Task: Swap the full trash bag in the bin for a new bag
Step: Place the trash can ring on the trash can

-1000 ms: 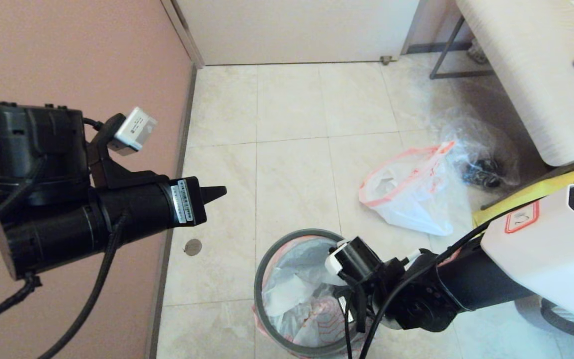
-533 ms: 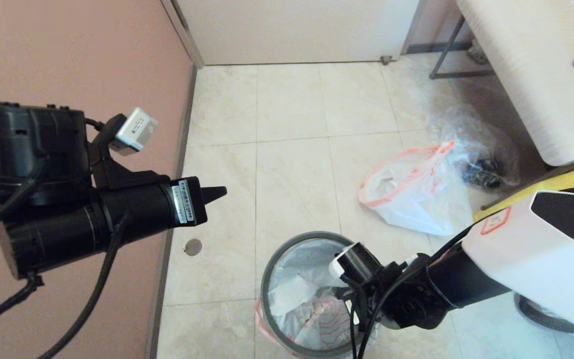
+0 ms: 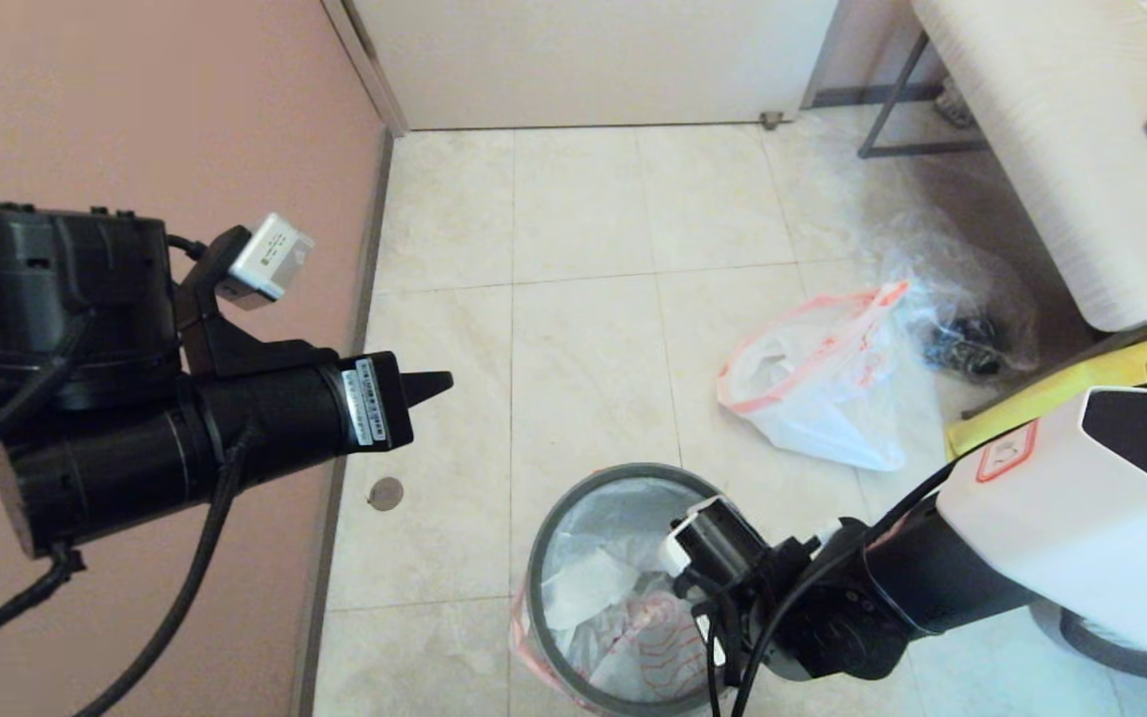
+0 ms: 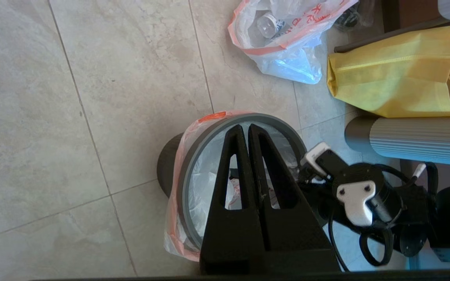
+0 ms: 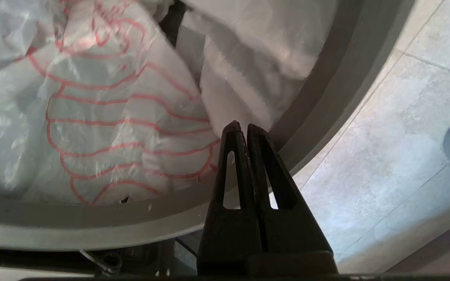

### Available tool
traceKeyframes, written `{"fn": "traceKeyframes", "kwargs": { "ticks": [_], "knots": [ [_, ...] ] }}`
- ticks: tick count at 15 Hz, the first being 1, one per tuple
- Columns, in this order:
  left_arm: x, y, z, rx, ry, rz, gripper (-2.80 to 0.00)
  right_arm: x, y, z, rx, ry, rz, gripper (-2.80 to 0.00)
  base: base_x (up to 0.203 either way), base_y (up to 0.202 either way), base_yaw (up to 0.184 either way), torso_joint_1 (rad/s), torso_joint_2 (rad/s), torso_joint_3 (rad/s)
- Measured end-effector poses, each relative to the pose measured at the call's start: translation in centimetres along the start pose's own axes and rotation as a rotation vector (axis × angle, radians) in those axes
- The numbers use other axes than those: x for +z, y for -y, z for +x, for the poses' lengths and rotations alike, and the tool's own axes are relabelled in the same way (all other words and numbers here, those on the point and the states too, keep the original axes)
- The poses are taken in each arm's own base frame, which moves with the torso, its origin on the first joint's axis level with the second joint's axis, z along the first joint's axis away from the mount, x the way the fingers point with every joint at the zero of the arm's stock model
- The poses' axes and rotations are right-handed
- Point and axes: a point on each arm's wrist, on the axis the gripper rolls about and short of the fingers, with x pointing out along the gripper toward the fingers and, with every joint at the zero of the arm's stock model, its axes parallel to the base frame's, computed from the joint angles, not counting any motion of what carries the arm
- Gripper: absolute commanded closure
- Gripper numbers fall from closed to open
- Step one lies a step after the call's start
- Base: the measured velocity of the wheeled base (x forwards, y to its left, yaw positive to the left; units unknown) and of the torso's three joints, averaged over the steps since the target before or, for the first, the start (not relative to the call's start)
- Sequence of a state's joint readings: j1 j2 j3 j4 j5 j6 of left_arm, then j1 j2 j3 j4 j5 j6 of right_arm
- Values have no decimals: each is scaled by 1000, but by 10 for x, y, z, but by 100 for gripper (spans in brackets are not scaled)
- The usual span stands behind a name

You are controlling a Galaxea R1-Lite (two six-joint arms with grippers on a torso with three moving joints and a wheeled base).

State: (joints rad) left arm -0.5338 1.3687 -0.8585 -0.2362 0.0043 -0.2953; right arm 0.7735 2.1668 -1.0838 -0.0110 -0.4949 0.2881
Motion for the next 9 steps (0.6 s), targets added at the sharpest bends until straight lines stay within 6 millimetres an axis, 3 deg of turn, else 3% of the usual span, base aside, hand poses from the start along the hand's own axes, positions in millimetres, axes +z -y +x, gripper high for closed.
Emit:
{"fn": "traceKeyframes", "kwargs": {
  "ticks": [9],
  "knots": [
    [-5,-1,8,-9,-36,-2,0,-8,-2,4,-2,-21,-13,0,0,0,0,0,0,0]
  ]
}}
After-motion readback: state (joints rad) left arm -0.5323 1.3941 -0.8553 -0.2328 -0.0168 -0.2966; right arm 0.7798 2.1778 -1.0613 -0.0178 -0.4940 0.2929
